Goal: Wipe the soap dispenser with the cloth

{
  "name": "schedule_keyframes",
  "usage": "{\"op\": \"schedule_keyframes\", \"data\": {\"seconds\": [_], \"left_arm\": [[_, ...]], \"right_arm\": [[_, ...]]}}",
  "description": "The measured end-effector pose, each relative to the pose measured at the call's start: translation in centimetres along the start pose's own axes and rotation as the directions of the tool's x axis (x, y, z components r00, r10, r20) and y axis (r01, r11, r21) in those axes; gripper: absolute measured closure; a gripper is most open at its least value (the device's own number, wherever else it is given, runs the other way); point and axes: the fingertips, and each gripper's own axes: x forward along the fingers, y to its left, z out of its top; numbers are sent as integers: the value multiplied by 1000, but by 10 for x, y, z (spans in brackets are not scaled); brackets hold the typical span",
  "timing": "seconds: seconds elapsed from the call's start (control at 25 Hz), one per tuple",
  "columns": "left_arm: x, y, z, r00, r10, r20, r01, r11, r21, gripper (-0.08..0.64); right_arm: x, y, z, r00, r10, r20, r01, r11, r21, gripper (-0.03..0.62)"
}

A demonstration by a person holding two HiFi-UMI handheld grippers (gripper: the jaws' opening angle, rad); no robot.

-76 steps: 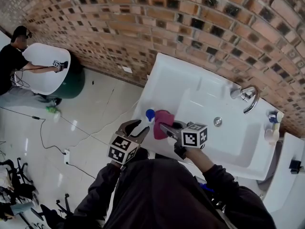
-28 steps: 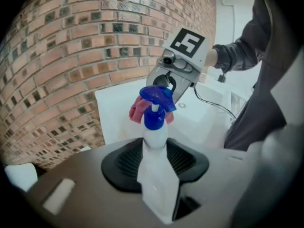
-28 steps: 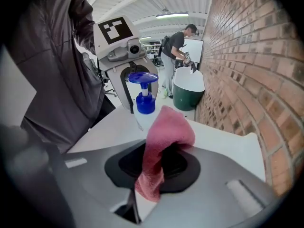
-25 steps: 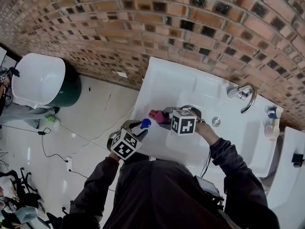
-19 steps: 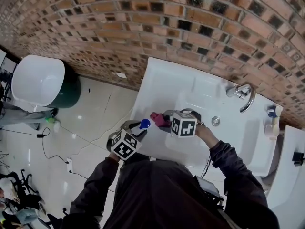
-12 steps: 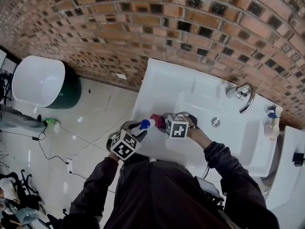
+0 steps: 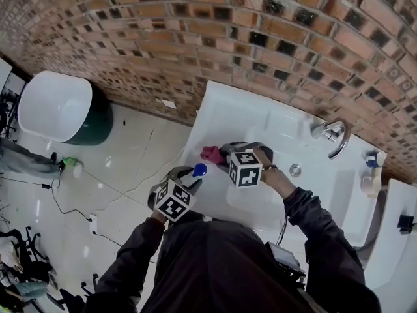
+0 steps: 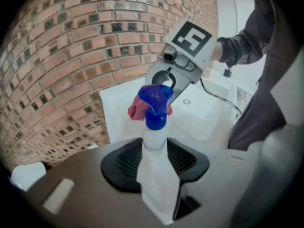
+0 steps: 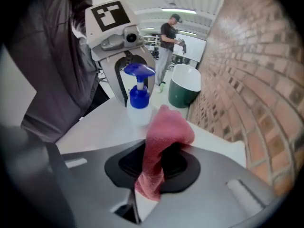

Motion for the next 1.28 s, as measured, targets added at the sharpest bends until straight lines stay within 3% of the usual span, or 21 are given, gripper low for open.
{"op": "schedule_keyframes", "data": {"seconds": [0.12, 0.24, 0.44, 0.6, 0.68, 0.84, 0.96, 1.04, 1.12, 1.28], "left_arm": [[-3, 0, -5, 999, 34, -16, -34, 999, -35, 385], [-4, 2, -11, 998, 58, -36, -60, 996, -68, 385], [-4, 13, -16, 994, 104, -45, -108, 989, -97, 422], [-4, 19, -17, 993, 114, -36, -117, 985, -124, 454], [-8, 22, -18, 993, 118, -24, -121, 982, -147, 454], [-26, 21, -14, 993, 112, 24, -103, 968, -228, 454], [-31, 17, -15, 993, 100, 70, -75, 950, -302, 454], [-28, 11, -15, 993, 82, 81, -51, 943, -330, 454], [-24, 6, -16, 995, 64, 81, -33, 941, -337, 454], [-19, 2, -12, 996, 41, 80, -13, 949, -316, 456]], "right_arm": [[-2, 8, 12, 999, 28, -31, -34, 979, -202, 526], [-4, 21, 16, 996, 65, -57, -78, 965, -250, 526], [-8, 51, 18, 990, 137, -19, -138, 983, -123, 526], [-9, 68, 30, 978, 165, 129, -180, 977, 116, 528], [-11, 66, 32, 962, 156, 225, -219, 933, 285, 526], [-30, 36, 33, 904, 66, 423, -322, 757, 569, 526], [-46, 10, 40, 832, 19, 554, -438, 635, 636, 526], [-46, 5, 45, 793, 41, 607, -519, 569, 639, 526], [-35, 10, 44, 790, 90, 607, -552, 536, 639, 526], [0, 25, 24, 856, 167, 490, -492, 557, 669, 526]]}}
